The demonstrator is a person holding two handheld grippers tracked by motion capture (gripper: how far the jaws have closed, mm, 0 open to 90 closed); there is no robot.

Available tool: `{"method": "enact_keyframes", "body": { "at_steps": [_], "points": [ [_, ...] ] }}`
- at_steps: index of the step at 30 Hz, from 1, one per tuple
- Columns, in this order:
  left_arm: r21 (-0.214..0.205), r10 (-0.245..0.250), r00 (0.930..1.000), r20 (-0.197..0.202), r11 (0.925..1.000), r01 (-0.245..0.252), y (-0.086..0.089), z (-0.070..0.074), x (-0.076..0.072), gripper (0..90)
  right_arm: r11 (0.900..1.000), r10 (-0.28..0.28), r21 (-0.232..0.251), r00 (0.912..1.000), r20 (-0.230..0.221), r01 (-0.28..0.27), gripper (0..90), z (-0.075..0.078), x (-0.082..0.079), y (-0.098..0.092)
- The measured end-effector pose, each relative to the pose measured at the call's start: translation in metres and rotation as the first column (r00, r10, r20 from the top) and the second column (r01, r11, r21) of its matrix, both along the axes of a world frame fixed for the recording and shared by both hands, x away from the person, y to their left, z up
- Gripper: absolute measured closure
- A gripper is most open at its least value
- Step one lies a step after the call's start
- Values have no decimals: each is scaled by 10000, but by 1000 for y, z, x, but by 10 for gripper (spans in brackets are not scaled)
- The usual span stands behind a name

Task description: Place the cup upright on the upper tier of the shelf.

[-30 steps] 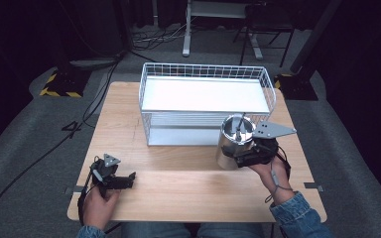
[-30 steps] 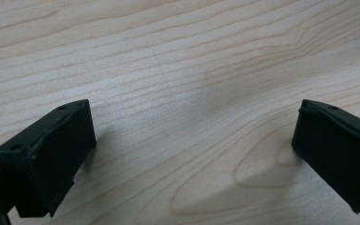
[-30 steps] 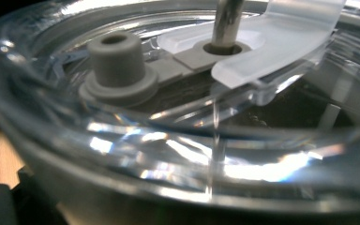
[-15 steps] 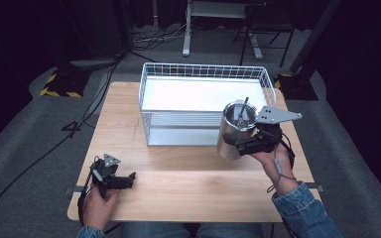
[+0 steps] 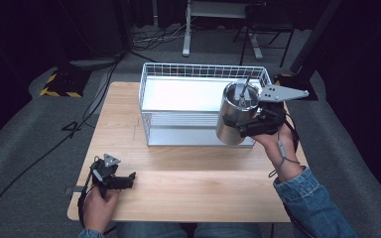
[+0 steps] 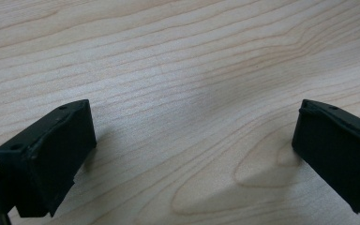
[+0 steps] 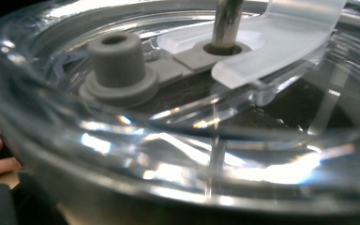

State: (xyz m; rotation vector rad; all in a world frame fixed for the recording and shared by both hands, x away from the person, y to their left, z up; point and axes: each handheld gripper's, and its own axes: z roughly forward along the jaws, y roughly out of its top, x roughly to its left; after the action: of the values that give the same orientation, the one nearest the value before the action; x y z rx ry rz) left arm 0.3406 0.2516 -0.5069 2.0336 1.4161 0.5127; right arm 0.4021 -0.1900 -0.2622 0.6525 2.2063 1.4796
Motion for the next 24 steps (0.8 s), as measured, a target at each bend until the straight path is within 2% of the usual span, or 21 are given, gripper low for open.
{"method": "enact_keyframes", "body": {
  "at_steps": [7,8,11,24],
  "points": [
    [-43,77,10000,-8,10000,-77,-1,0,-1,3,9999,-128,-105,9999,61,129,36,19,8,4],
    [-42,78,10000,-9,10000,-78,-1,0,-1,3,9998,-199,-66,9998,70,200,36,25,13,5],
    [-42,76,10000,-7,10000,-76,-1,0,-1,3,9996,-290,53,9996,19,290,36,32,18,7],
    [-43,74,10000,-12,10000,-74,-1,0,-1,3,9979,-633,159,9980,40,632,36,53,54,27]
  ]
}}
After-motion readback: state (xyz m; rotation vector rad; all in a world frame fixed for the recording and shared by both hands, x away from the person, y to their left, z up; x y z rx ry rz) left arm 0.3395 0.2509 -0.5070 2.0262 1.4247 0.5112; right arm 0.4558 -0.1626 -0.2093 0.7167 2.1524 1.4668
